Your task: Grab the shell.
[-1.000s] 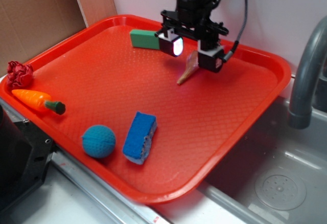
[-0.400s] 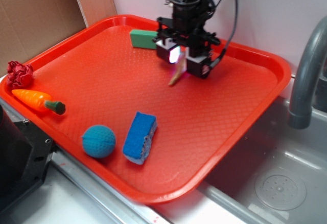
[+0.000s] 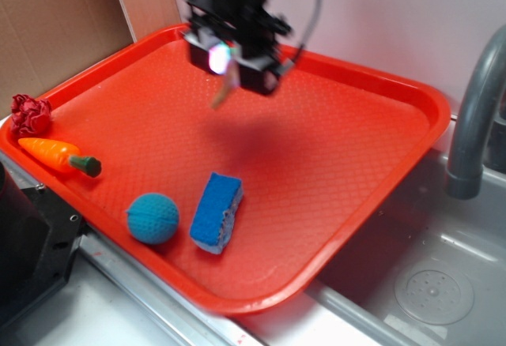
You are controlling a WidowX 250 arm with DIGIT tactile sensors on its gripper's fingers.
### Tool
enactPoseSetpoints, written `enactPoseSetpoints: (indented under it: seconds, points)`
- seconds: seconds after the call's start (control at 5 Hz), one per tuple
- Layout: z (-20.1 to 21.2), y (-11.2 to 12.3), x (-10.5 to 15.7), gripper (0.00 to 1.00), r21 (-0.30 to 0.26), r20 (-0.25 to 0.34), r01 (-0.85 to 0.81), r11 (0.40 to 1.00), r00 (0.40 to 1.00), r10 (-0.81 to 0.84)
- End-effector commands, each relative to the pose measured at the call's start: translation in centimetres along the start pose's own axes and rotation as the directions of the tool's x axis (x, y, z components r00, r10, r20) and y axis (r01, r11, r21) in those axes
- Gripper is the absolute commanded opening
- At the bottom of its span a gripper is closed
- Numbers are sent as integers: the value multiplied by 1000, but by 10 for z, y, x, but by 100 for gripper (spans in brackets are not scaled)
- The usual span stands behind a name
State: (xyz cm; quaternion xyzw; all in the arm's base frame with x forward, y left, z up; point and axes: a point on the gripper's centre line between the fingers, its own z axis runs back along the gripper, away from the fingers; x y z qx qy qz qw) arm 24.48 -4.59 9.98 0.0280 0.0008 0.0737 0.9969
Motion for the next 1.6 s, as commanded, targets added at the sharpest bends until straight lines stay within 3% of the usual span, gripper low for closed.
enactPoseSetpoints:
  seconds: [0.0,0.2,0.4,0.6,0.8,1.0,1.2,1.4]
  points:
    - [69,31,-60,0,-67,33,-136,988,990,139]
    - [65,71,-82,0,-77,53,-215,974,974,220]
    - [52,112,-89,0,-99,31,-352,931,934,357]
    - [55,129,-78,0,-104,52,-395,913,914,401]
    - [57,125,-53,0,-104,61,-328,939,940,335]
    - [65,93,-31,0,-38,75,-215,976,973,218]
    - [68,77,-29,0,-22,97,-167,986,981,168]
    - [63,70,-28,0,-6,73,-137,991,988,137]
